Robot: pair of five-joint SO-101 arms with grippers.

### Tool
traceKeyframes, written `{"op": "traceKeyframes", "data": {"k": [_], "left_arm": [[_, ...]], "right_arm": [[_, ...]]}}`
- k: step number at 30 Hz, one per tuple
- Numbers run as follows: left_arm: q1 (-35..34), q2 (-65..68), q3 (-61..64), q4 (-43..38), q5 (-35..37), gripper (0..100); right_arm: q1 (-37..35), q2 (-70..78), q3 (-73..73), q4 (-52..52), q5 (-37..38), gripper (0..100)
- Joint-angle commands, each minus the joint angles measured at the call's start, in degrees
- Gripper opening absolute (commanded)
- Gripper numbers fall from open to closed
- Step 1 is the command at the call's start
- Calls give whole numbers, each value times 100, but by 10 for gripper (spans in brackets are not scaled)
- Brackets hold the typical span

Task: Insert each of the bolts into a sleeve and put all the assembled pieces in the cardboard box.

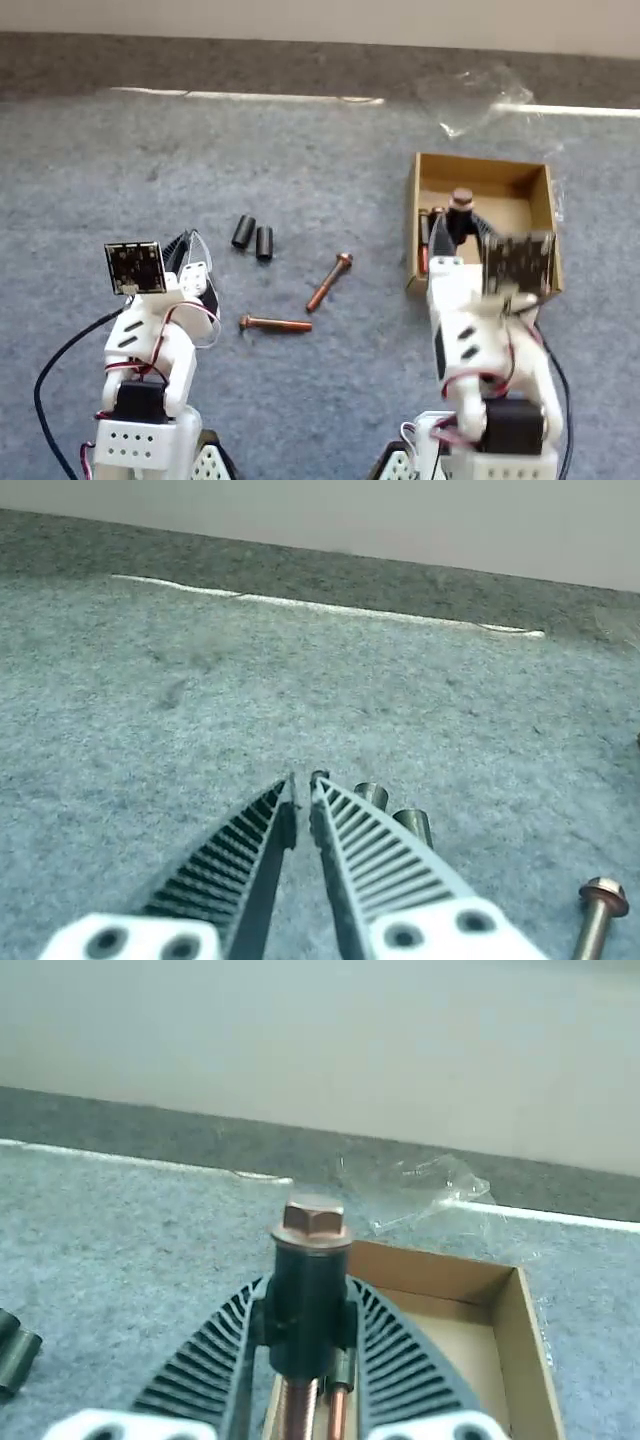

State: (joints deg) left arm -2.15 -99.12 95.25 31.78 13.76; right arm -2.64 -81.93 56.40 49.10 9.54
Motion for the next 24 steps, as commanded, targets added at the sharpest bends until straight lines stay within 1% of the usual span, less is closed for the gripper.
{"op": "traceKeyframes", "data": {"k": [1,5,12,24], "left_arm": [[-75,-66,4,-211,44,47],[-75,-66,13,-211,44,47],[-75,-66,13,-211,44,47],[-75,-66,13,-211,44,47]], "right_arm": [[242,1323,-752,-22,97,3],[488,2589,-1033,-31,97,3],[875,4435,-1982,-4,97,3],[901,7108,-3363,4,88,4]]}}
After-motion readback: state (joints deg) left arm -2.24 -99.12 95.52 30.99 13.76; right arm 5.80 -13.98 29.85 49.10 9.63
